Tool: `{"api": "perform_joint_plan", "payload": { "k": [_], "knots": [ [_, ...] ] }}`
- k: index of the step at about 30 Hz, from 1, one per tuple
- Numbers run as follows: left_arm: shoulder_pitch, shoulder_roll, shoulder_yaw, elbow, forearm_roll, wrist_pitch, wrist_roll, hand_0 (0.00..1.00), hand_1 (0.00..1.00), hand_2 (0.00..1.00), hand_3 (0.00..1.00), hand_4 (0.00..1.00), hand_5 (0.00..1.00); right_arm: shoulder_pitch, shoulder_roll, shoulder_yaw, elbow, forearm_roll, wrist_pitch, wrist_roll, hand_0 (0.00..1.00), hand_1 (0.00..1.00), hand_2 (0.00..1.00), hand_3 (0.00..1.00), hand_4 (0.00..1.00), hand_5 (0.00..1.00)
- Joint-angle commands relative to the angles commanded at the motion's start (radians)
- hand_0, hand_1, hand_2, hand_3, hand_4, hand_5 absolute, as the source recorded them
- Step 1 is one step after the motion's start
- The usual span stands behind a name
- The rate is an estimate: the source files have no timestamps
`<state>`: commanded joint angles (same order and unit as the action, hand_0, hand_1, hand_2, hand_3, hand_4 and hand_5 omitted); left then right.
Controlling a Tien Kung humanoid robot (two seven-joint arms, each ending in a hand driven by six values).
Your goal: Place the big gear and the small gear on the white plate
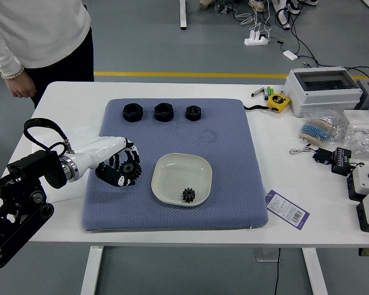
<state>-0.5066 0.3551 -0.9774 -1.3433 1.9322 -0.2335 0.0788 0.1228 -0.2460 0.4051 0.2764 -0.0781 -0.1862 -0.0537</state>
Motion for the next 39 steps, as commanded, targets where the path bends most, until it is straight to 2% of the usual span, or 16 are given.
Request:
{"api": "perform_joint_plan", "payload": {
  "k": [1, 3, 4, 5, 6, 8, 11, 13, 18, 22, 28, 31, 32, 37, 38, 39],
  "knots": [
    [-0.007, -0.006, 0.003, 0.003, -0.003, 0.002, -0.001, 0.299, 0.302, 0.398, 0.502, 0.813, 0.002, 0.001, 0.0, 0.001, 0.0, -0.001, 0.0, 0.0, 0.655, 0.652, 0.746, 0.624, 0.88, 0.716],
    [-0.046, -0.041, 0.024, 0.03, -0.027, 0.017, -0.008, 0.296, 0.301, 0.399, 0.504, 0.817, 0.002, 0.003, 0.0, 0.002, 0.0, -0.006, 0.0, -0.002, 0.655, 0.652, 0.746, 0.624, 0.88, 0.716],
    [-0.055, -0.049, 0.029, 0.038, -0.034, 0.02, -0.01, 0.296, 0.301, 0.399, 0.504, 0.817, 0.002, 0.004, 0.0, 0.002, 0.0, -0.006, 0.0, -0.002, 0.655, 0.652, 0.746, 0.624, 0.88, 0.716],
    [-0.08, -0.073, 0.04, 0.066, -0.05, 0.024, -0.011, 0.296, 0.301, 0.399, 0.504, 0.817, 0.002, 0.005, 0.0, 0.004, 0.001, -0.009, -0.001, -0.003, 0.655, 0.652, 0.746, 0.624, 0.88, 0.716],
    [-0.088, -0.081, 0.043, 0.076, -0.055, 0.025, -0.012, 0.296, 0.301, 0.399, 0.504, 0.817, 0.002, 0.005, 0.0, 0.004, 0.001, -0.01, -0.002, -0.003, 0.655, 0.652, 0.746, 0.624, 0.88, 0.716],
    [-0.118, -0.117, 0.058, 0.118, -0.07, 0.04, -0.016, 0.292, 0.3, 0.401, 0.508, 0.821, 0.002, 0.008, 0.0, 0.005, 0.001, -0.01, -0.003, -0.003, 0.655, 0.652, 0.746, 0.624, 0.88, 0.717],
    [-0.134, -0.137, 0.069, 0.143, -0.079, 0.053, -0.022, 0.292, 0.3, 0.401, 0.508, 0.821, 0.002, 0.009, 0.0, 0.005, 0.002, -0.011, -0.004, -0.003, 0.655, 0.652, 0.746, 0.624, 0.88, 0.717],
    [-0.172, -0.171, 0.117, 0.201, -0.107, 0.091, -0.044, 0.292, 0.3, 0.401, 0.508, 0.821, 0.002, 0.012, 0.001, 0.009, 0.002, -0.018, -0.005, -0.005, 0.655, 0.652, 0.746, 0.624, 0.88, 0.717],
    [-0.252, -0.21, 0.226, 0.346, -0.152, 0.127, -0.078, 0.279, 0.3, 0.404, 0.516, 0.836, 0.002, 0.019, 0.0, 0.015, 0.004, -0.033, -0.009, -0.01, 0.655, 0.652, 0.747, 0.624, 0.88, 0.717],
    [-0.274, -0.231, 0.257, 0.395, -0.161, 0.155, -0.096, 0.274, 0.304, 0.415, 0.536, 0.859, 0.002, 0.02, 0.001, 0.019, 0.005, -0.036, -0.011, -0.012, 0.655, 0.652, 0.747, 0.623, 0.88, 0.717],
    [-0.302, -0.253, 0.304, 0.432, -0.178, 0.185, -0.121, 0.261, 0.304, 0.417, 0.545, 0.861, 0.002, 0.023, 0.001, 0.022, 0.006, -0.043, -0.012, -0.015, 0.655, 0.652, 0.747, 0.624, 0.88, 0.716],
    [-0.311, -0.251, 0.316, 0.434, -0.175, 0.196, -0.127, 0.261, 0.304, 0.417, 0.545, 0.861, 0.002, 0.024, 0.001, 0.022, 0.007, -0.044, -0.012, -0.015, 0.655, 0.652, 0.747, 0.624, 0.88, 0.716],
    [-0.311, -0.25, 0.317, 0.434, -0.174, 0.197, -0.127, 0.264, 0.327, 0.446, 0.556, 0.845, 0.002, 0.024, 0.001, 0.022, 0.007, -0.044, -0.012, -0.015, 0.655, 0.656, 0.747, 0.624, 0.88, 0.716],
    [-0.312, -0.241, 0.339, 0.436, -0.162, 0.188, -0.125, 0.264, 0.327, 0.446, 0.556, 0.845, 0.002, 0.025, 0.0, 0.02, 0.006, -0.038, -0.013, -0.013, 0.655, 0.656, 0.747, 0.624, 0.88, 0.716],
    [-0.31, -0.239, 0.343, 0.438, -0.156, 0.182, -0.124, 0.289, 0.403, 0.502, 0.562, 0.967, 0.144, 0.025, 0.0, 0.019, 0.006, -0.037, -0.013, -0.012, 0.655, 0.655, 0.746, 0.624, 0.88, 0.716],
    [-0.31, -0.238, 0.345, 0.439, -0.153, 0.178, -0.123, 0.289, 0.403, 0.502, 0.562, 0.967, 0.144, 0.025, 0.0, 0.019, 0.006, -0.037, -0.013, -0.012, 0.655, 0.655, 0.746, 0.624, 0.88, 0.716]
  ]
}}
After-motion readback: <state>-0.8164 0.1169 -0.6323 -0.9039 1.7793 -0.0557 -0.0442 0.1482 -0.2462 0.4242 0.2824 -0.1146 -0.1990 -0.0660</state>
